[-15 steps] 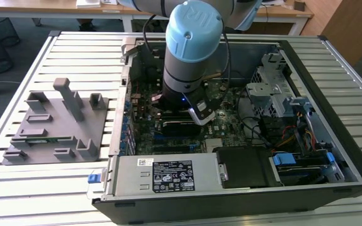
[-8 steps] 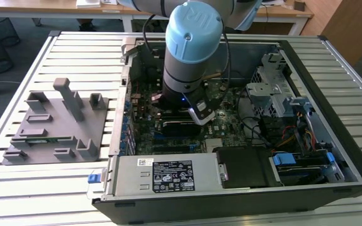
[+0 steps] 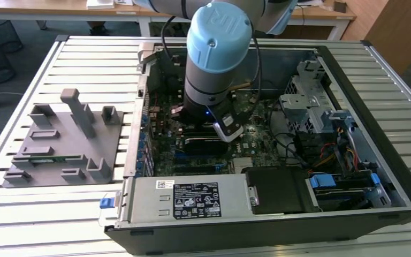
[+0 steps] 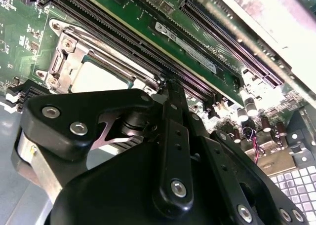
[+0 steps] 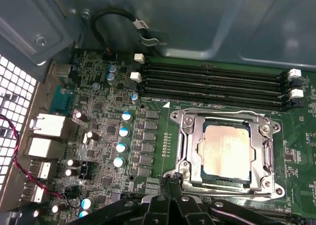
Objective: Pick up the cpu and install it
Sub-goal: 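Install the second cpu locking lever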
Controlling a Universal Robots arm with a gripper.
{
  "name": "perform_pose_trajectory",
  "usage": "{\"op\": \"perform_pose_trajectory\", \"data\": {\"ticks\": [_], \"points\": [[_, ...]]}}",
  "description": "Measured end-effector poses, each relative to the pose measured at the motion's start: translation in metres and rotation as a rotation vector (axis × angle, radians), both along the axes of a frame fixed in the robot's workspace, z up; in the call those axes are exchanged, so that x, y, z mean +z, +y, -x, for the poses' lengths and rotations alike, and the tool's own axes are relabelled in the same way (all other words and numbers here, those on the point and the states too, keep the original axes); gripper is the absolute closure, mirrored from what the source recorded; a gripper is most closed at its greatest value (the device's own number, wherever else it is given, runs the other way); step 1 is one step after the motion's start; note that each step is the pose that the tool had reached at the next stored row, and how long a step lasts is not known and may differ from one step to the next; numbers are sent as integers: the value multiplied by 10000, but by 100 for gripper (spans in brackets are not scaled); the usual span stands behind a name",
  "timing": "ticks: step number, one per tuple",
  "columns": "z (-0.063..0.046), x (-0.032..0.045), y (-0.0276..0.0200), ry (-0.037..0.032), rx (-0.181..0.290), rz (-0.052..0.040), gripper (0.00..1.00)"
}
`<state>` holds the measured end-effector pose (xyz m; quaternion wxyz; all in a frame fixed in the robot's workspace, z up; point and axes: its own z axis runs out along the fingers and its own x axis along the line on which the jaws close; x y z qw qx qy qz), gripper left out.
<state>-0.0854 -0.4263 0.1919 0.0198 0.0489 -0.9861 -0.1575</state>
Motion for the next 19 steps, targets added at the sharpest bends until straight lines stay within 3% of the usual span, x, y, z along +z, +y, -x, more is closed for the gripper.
{"op": "perform_pose_trajectory", "data": {"ticks": [9, 19], "points": [[2, -7, 4, -25, -1, -110, 89], [24, -37, 16, -51, 0, -139, 89]]}}
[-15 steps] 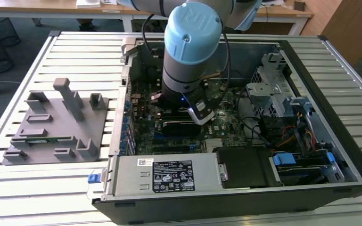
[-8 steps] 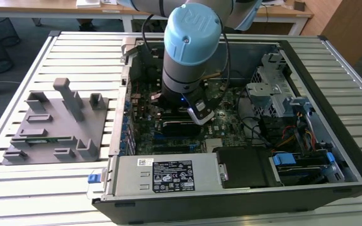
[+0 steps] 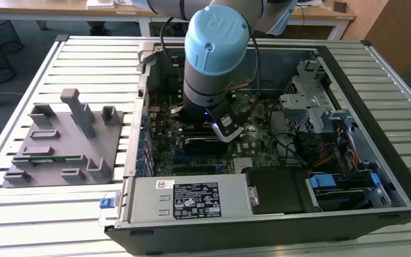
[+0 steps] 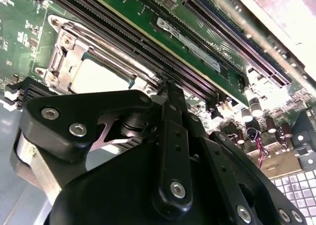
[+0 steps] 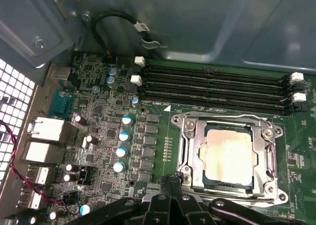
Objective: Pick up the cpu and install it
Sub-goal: 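Install the second cpu locking lever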
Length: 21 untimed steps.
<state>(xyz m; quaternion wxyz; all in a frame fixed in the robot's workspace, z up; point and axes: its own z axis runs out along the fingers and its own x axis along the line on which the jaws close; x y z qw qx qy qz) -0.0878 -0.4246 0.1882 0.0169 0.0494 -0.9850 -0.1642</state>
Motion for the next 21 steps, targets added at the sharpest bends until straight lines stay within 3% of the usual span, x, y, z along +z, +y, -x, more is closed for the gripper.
{"op": "perform_pose_trajectory", "data": {"ticks": [9, 21], "points": [[21, -10, 75, 1, -1, -2, 89], [32, 44, 80, 1, 0, 0, 89]]}}
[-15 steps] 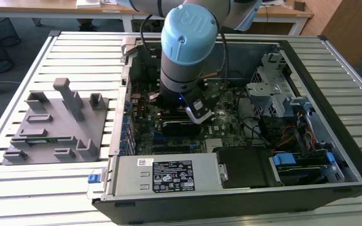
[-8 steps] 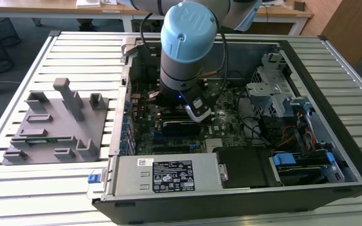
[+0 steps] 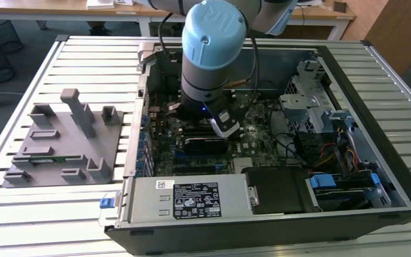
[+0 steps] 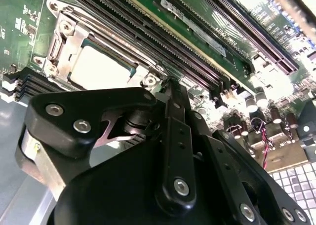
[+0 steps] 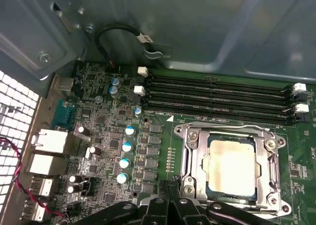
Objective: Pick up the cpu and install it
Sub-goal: 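Install the second cpu locking lever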
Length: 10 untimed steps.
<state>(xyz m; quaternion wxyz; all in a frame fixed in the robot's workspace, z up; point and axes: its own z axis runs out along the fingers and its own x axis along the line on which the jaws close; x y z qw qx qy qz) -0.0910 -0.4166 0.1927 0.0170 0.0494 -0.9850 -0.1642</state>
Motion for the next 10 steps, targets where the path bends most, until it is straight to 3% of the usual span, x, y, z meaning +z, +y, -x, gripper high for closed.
{"op": "perform_pose_trajectory", "data": {"ticks": [10], "points": [[4, 172, 1, -1, 0, -3, 89]]}}
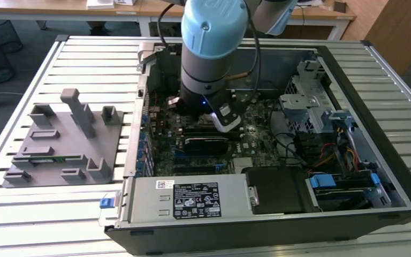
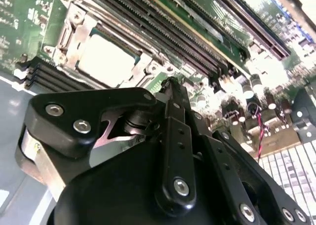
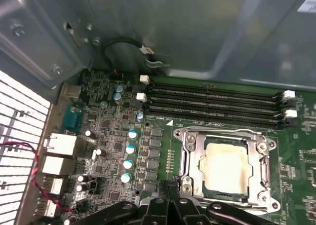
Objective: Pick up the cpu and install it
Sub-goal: 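Install the second cpu locking lever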
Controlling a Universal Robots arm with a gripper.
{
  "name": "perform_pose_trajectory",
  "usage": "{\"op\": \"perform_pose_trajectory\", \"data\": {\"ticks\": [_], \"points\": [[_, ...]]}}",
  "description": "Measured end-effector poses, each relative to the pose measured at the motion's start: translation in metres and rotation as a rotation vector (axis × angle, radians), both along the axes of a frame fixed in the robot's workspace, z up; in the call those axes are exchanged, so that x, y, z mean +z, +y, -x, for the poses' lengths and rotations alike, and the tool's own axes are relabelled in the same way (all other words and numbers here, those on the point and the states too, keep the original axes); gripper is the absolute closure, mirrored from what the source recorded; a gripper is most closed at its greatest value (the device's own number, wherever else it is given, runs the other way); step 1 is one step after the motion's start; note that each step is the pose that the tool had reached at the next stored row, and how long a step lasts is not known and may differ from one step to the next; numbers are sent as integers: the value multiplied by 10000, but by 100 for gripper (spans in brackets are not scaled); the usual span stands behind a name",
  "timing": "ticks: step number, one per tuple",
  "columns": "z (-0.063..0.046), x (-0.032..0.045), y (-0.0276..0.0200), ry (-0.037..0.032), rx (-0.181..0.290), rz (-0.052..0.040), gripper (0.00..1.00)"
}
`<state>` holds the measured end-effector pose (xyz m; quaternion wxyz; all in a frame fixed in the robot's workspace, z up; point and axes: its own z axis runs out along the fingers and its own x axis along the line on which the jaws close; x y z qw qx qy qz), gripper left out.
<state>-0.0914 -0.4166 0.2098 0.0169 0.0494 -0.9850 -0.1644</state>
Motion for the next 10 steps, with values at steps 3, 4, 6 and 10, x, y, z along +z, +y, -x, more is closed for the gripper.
{"op": "perform_pose_trajectory", "data": {"ticks": [3, 4, 6, 10], "points": [[0, 78, 0, 0, 0, -1, 89], [0, 87, 0, 0, 0, 0, 89], [0, 87, 0, -1, 0, -2, 89], [0, 89, 0, 0, 0, -1, 89]]}}
